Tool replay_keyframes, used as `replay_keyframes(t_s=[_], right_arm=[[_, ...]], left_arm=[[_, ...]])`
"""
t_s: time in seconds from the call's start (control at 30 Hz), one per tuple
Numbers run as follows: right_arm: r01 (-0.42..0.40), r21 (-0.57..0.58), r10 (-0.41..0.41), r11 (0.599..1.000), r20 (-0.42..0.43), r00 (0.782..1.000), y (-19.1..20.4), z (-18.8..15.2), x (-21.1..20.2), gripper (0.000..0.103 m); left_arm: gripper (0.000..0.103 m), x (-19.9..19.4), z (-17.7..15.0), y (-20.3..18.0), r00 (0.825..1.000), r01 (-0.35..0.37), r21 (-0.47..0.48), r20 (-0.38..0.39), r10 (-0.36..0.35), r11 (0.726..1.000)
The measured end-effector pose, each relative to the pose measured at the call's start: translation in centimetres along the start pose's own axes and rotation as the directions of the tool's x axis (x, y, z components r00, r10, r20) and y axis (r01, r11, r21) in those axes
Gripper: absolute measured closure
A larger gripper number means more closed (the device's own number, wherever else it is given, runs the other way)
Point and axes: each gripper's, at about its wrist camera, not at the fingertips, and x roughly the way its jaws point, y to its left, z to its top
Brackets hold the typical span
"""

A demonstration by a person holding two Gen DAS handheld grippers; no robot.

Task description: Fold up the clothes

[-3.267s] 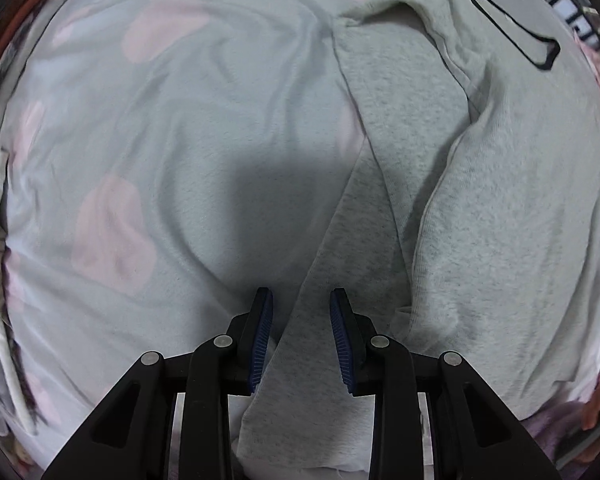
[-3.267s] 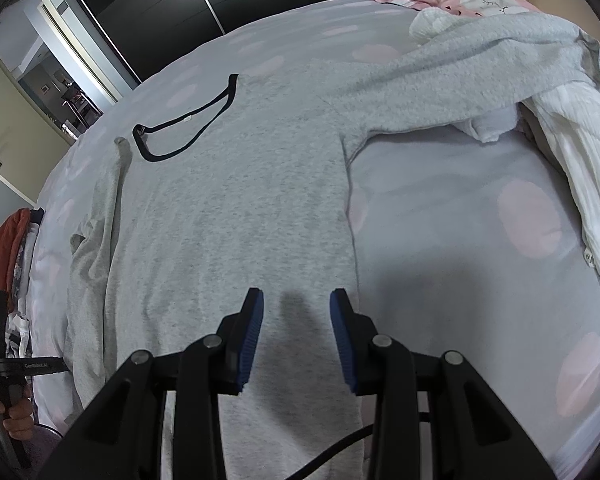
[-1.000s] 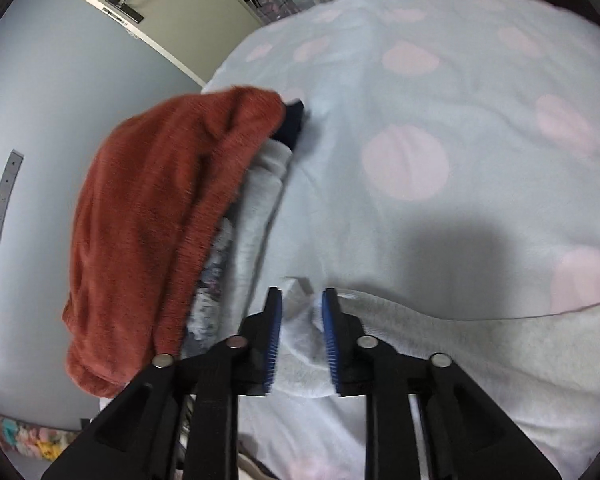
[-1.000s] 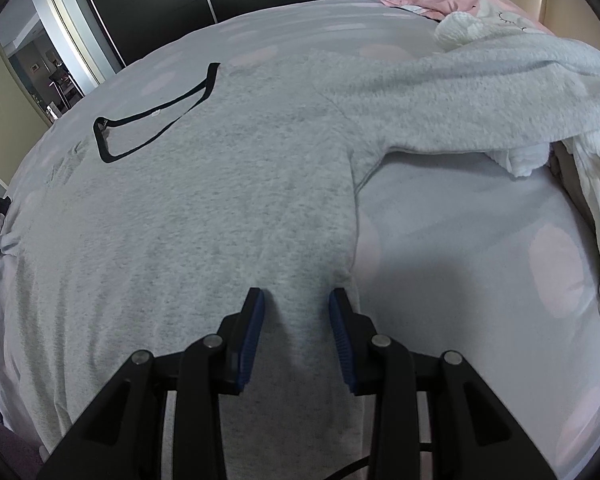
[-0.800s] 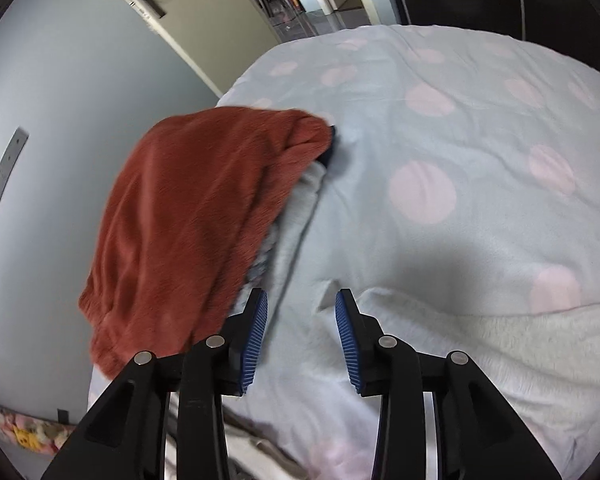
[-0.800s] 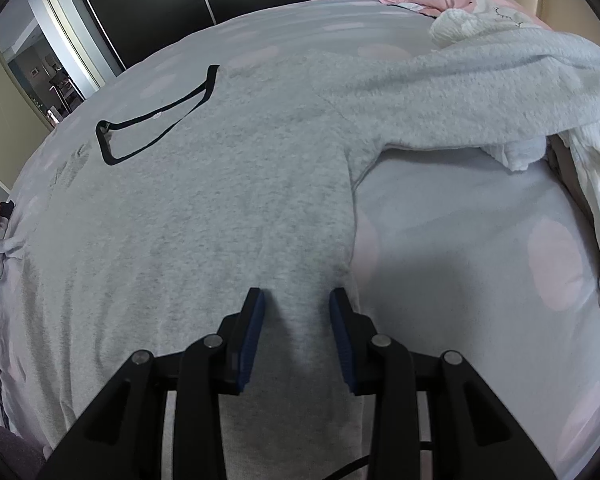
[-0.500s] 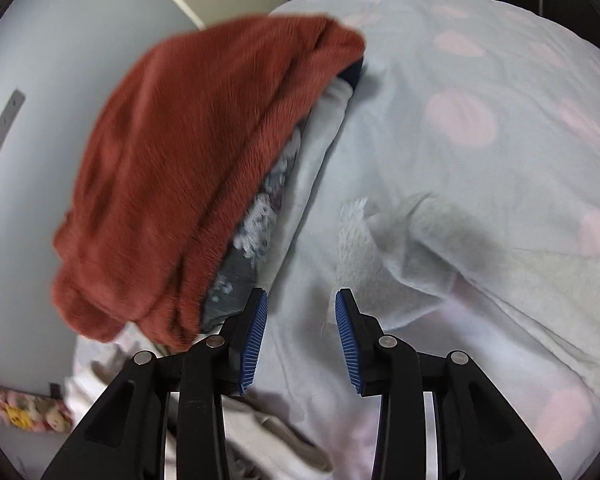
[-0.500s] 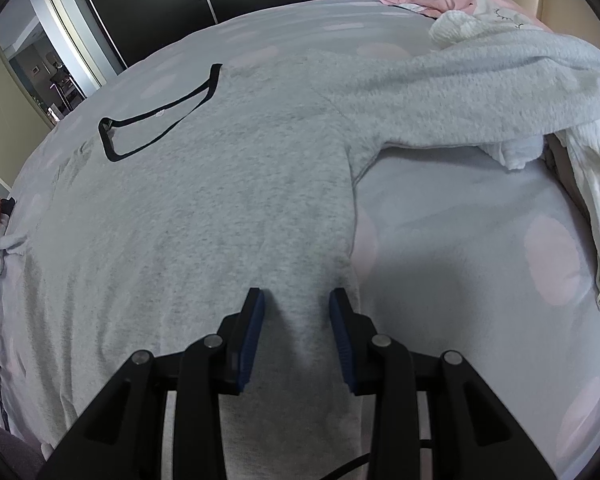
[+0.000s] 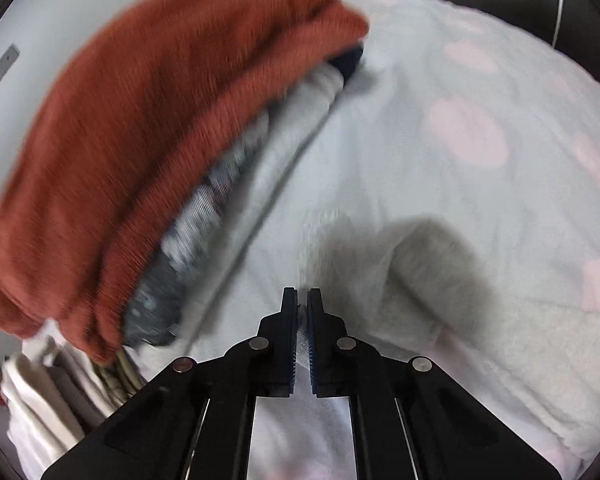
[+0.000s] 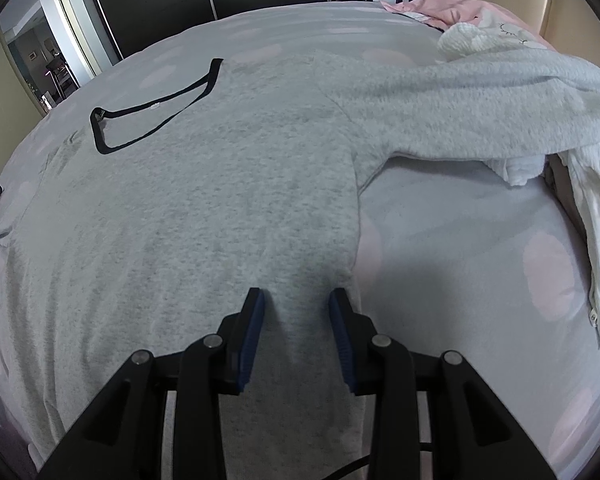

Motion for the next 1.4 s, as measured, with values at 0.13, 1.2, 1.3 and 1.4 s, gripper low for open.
replay_keyframes(t_s=[0.13, 1.2, 1.3, 1.4], right_arm=[[-0.010, 0.011, 0.010, 1.000, -0.003, 1.000, -0.1, -0.1, -0.2, 0.070], [-0.051, 0.048, 0.050, 0.998, 0.027, 0.998, -1.0, 0.0, -1.5, 0.070], [-0.058, 0.049, 0.056, 0.997, 0.043, 0.998, -0.9, -0.3, -2.5, 0.070], [-0.058, 0.033, 0.056, 0.998, 0.042, 0.998, -0.7, -0.8, -3.3, 0.070]], left_arm=[[0.099, -4.1, 2.1, 1.5, 0.996, -0.050, 0.006, 0.071, 0.049, 0.999], [0.073, -5.9, -2.5, 6.6, 0.971, -0.237, 0.094, 0.020, 0.236, 0.967], [0.073, -9.2, -4.6, 6.1, 0.987, -0.160, 0.106, 0.028, 0.158, 0.981], [0.073, -12.9, -7.2, 5.0, 0.997, -0.066, 0.137, 0.034, 0.062, 0.988]])
